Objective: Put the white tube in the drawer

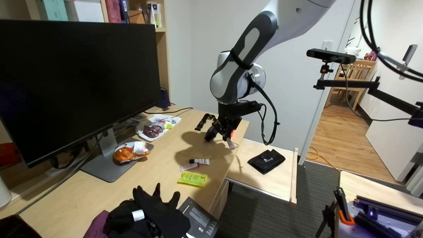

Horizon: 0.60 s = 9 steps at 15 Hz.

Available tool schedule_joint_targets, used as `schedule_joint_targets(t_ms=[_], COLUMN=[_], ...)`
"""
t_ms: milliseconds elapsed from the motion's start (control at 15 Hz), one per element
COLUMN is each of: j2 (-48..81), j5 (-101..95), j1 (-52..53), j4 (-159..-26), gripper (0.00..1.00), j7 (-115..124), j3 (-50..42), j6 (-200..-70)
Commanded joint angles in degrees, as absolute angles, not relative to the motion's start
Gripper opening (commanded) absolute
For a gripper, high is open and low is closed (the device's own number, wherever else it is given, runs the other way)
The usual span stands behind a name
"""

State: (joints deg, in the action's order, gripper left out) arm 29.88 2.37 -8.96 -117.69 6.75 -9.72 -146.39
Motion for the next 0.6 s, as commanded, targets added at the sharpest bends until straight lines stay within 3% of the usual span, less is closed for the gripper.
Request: schedule_joint_targets(t_ms=[0,533], j2=[31.03,32.67], j5=[4.53,7.72], j1=[-11.47,-18.20], j4=[-115.93,-113.34], gripper=[0.11,0.11], j7=[5.63,4.67], j3=[-9.37,-10.31], j6=[-146.20,-145.39])
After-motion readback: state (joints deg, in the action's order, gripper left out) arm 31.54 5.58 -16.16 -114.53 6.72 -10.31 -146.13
